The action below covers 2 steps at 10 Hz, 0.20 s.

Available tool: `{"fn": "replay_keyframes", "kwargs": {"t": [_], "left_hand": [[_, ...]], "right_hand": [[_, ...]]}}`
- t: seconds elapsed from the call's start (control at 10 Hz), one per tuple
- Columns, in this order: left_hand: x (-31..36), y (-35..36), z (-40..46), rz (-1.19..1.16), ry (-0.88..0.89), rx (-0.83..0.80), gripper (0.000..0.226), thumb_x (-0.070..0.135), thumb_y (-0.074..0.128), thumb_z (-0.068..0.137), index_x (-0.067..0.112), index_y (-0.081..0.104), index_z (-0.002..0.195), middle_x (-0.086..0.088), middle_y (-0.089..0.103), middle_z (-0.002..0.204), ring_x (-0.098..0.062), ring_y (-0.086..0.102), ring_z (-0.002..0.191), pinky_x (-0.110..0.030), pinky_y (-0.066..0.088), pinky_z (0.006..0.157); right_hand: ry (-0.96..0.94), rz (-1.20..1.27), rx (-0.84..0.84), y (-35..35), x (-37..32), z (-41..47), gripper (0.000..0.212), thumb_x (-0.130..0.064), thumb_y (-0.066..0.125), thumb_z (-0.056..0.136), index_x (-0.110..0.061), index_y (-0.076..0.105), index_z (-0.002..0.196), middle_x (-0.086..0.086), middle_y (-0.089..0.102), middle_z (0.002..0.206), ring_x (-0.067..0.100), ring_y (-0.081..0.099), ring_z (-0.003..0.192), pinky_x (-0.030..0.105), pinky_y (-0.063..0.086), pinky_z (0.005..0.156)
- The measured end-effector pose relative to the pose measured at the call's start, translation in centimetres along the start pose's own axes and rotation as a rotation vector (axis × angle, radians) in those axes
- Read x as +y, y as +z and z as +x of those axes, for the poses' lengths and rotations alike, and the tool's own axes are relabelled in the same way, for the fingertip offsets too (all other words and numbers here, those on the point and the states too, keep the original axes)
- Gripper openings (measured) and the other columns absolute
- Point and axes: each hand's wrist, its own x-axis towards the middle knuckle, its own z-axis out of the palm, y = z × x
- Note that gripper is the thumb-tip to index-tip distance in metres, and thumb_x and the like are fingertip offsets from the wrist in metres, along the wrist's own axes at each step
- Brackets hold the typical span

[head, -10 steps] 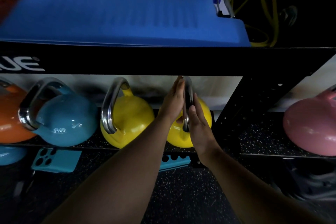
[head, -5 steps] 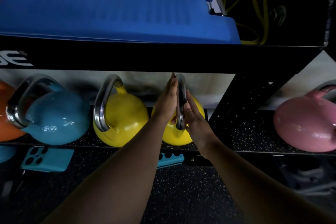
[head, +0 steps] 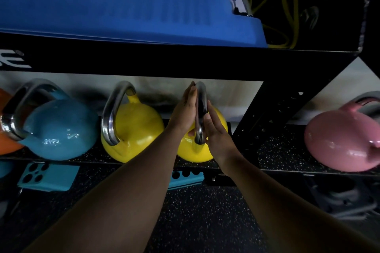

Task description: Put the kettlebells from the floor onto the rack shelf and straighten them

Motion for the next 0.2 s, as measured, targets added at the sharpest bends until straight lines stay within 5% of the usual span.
{"fn": "replay_keyframes", "kwargs": {"t": [0.2], "left_hand": [[0.9,-0.5,0.0,0.156,0.066,0.130,0.043,0.044,0.035,0.104,0.014,0.054,0.128,-0.009,0.062,0.116,-0.013,0.059,0.099,-0.012,0.039,0.066]], "right_hand": [[0.058,-0.149,0.079,-1.4,-1.8,-0.3,0.042,-0.045,0.044,0.100,-0.036,0.047,0.141,-0.006,0.067,0.116,0.012,0.061,0.107,0.021,0.046,0.073]]}}
